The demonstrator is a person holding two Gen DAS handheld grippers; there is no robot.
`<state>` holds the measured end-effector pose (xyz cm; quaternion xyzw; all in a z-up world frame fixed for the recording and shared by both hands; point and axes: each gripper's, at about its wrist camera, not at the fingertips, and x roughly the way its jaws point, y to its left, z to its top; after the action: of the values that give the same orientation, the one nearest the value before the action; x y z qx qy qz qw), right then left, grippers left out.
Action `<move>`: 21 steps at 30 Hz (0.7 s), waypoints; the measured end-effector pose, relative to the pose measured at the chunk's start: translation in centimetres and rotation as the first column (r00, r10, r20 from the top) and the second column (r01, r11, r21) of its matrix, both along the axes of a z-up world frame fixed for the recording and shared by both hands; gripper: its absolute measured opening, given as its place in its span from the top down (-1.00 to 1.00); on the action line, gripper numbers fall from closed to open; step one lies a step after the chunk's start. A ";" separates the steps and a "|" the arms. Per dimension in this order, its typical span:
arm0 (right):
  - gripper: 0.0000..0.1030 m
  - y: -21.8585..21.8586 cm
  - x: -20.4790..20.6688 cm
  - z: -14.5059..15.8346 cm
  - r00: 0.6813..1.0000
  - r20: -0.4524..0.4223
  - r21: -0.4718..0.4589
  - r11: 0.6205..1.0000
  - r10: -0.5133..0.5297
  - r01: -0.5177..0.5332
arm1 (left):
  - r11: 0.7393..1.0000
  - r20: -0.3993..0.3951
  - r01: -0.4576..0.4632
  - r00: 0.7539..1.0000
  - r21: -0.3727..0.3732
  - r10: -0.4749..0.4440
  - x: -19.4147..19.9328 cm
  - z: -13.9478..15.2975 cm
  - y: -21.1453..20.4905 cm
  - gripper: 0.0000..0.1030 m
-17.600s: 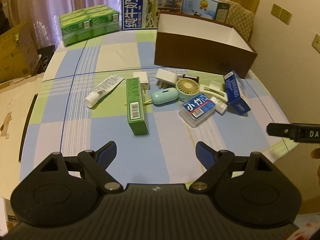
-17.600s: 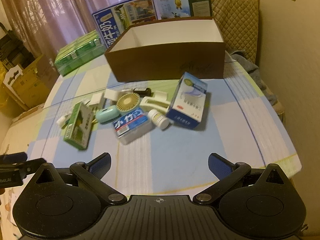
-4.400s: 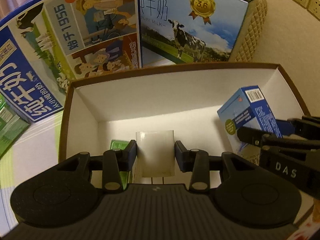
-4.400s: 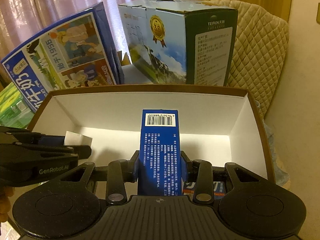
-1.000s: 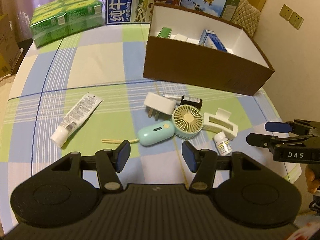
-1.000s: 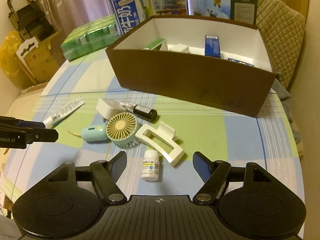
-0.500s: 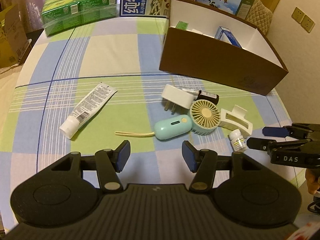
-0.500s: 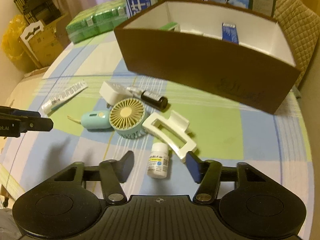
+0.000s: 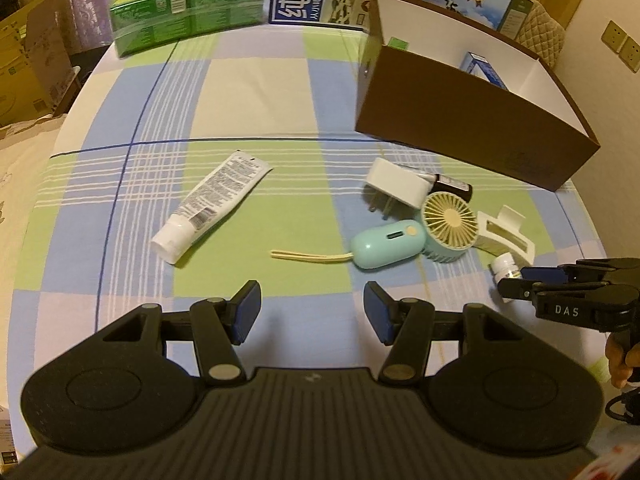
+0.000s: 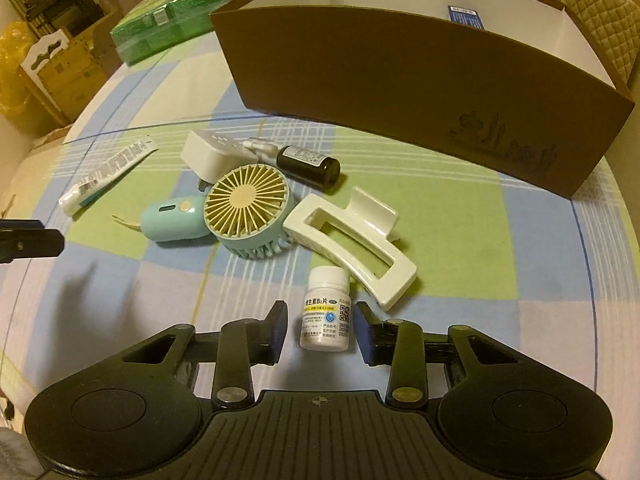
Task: Organize rigid objects
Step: 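Grasp the white tube with the left tool while the right tool grasps the white pill bottle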
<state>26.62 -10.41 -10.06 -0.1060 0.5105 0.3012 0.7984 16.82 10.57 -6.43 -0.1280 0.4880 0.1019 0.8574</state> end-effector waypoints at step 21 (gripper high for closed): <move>0.54 -0.6 -1.2 -0.6 0.992 0.036 -0.018 0.993 -0.119 0.120 | 0.987 0.009 0.099 0.995 0.123 -0.101 0.2 -1.8 6.3 -0.01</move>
<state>25.38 -10.96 -10.64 -0.0884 0.5049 0.2460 0.8226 17.04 16.91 -8.19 -0.0512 0.4800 0.0874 0.8714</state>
